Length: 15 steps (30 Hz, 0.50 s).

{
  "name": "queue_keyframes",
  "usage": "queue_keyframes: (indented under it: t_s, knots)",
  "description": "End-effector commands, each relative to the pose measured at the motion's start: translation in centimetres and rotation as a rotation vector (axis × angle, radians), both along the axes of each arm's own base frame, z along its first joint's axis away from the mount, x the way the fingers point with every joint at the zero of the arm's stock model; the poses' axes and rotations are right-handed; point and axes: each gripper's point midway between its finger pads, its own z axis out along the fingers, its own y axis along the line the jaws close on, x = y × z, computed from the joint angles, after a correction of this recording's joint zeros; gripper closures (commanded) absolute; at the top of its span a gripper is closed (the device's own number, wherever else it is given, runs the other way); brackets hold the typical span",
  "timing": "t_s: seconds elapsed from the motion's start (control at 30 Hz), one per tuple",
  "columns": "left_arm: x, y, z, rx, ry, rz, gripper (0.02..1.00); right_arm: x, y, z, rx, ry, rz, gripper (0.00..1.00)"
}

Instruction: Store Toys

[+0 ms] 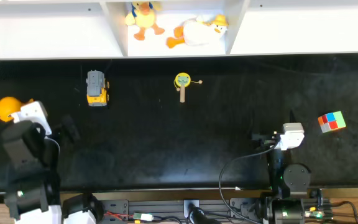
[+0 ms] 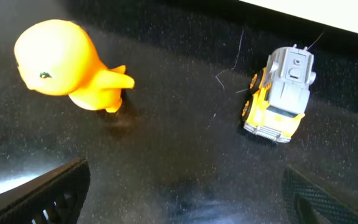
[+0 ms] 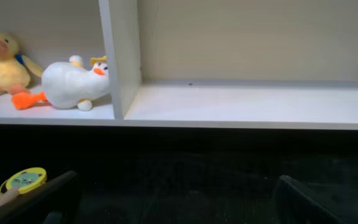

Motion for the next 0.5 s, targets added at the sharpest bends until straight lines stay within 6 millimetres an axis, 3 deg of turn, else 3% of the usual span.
queue_keyframes:
  t_s: [0.03,0.5]
  knots:
    - [1.4,0.2,1.4,0.000,-0.001,-0.024,0.020,0.0,0.2,-0.4,0.005,0.001,0.010,0.007]
    - [4.5,0.9,-1.0,-0.034,0.081,-0.034,0.020,0.0,0.2,-0.4,0.005,0.001,0.010,0.009]
